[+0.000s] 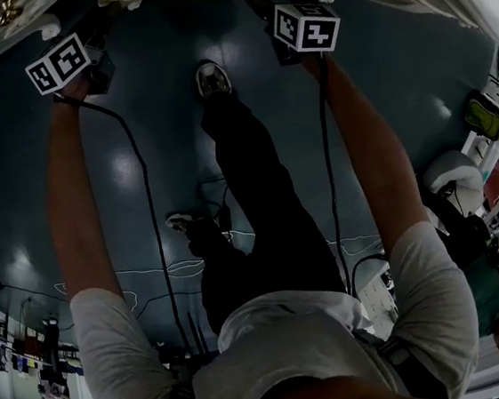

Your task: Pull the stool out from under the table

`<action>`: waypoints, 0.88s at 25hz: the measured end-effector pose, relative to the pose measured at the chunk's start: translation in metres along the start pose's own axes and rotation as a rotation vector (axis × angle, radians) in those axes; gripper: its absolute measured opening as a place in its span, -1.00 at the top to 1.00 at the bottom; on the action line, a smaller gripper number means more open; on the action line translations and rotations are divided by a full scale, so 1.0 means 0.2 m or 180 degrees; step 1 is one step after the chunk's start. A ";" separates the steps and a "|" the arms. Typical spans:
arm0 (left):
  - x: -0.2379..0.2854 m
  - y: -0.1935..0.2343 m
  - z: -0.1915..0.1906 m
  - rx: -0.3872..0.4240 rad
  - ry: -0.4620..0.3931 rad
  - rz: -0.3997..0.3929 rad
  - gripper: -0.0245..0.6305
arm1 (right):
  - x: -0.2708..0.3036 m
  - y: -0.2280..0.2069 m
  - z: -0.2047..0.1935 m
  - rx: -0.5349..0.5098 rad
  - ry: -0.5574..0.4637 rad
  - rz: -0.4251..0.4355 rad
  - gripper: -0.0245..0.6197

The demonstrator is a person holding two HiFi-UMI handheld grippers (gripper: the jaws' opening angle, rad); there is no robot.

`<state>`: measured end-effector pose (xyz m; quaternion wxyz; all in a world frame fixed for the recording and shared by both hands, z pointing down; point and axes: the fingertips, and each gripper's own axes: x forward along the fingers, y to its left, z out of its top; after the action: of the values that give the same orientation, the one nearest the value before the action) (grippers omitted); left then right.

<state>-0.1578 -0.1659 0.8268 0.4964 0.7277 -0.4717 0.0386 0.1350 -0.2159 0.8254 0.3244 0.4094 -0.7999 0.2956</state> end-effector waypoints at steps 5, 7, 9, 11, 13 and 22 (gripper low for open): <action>0.01 0.00 0.00 0.0275 -0.0020 0.0273 0.52 | -0.01 -0.01 0.01 0.0143 0.0008 0.0033 -0.25; 0.01 -0.01 -0.01 0.0404 -0.0011 0.0318 0.51 | -0.01 -0.01 0.01 0.0190 0.0017 0.0068 -0.25; 0.02 -0.23 -0.09 0.0912 0.0178 -0.0158 0.60 | -0.02 0.00 0.00 0.0226 0.0065 0.0134 -0.25; 0.09 -0.65 -0.23 0.1610 0.0468 -0.0998 0.93 | -0.03 0.08 -0.03 0.0144 0.0180 0.0301 -0.24; 0.25 -1.03 -0.35 0.1940 0.0627 -0.1480 0.93 | -0.03 0.19 -0.07 -0.0253 0.0332 0.0355 -0.09; -0.01 -0.51 -0.32 0.1409 0.0428 -0.0485 0.93 | -0.01 0.28 -0.15 -0.0282 0.0302 0.0472 0.21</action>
<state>-0.0576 -0.1091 0.7881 0.3567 0.8480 -0.3613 0.1518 0.0966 -0.1654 0.8315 0.3569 0.3198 -0.8240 0.3022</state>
